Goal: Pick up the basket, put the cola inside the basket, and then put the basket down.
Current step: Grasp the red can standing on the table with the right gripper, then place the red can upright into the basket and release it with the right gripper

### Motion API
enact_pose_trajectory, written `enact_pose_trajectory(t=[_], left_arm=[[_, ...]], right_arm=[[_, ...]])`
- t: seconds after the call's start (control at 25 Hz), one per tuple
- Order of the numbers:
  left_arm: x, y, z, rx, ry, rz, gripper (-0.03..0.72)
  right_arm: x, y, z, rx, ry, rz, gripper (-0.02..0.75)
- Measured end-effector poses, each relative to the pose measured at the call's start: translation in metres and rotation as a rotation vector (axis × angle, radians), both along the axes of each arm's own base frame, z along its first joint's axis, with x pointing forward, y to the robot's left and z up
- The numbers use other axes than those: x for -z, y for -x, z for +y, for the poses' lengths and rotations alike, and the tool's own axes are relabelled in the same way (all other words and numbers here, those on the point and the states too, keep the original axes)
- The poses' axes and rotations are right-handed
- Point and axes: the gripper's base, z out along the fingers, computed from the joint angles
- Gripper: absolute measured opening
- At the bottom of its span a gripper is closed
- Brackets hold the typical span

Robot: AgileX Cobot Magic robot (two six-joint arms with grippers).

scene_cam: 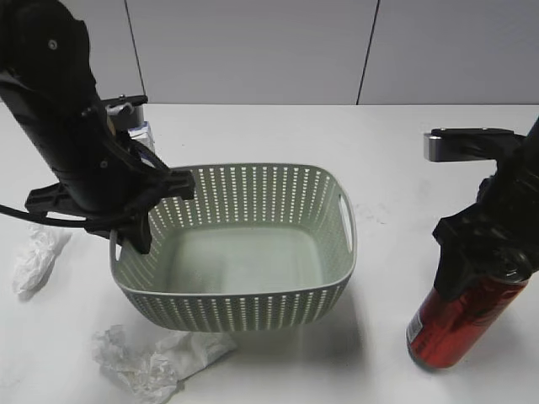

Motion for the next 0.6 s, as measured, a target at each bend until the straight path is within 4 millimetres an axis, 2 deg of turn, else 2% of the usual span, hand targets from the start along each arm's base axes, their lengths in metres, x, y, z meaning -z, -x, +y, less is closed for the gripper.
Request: enact_pose_trajectory(t=[0.16,0.36,0.6], left_arm=[[0.0,0.001,0.0,0.001,-0.004,0.008,-0.004],[0.0,0.001,0.0,0.001,-0.004,0.008,-0.004],[0.0,0.001,0.0,0.002,-0.006,0.011,-0.004]], right_arm=[[-0.027,-0.004,0.001,-0.036,-0.016,-0.05,0.501],[-0.088,-0.01,-0.002,-0.083,-0.006,-0.233,0.501],[-0.148,-0.007,-0.004,-0.084,-0.054,-0.437,0.501]])
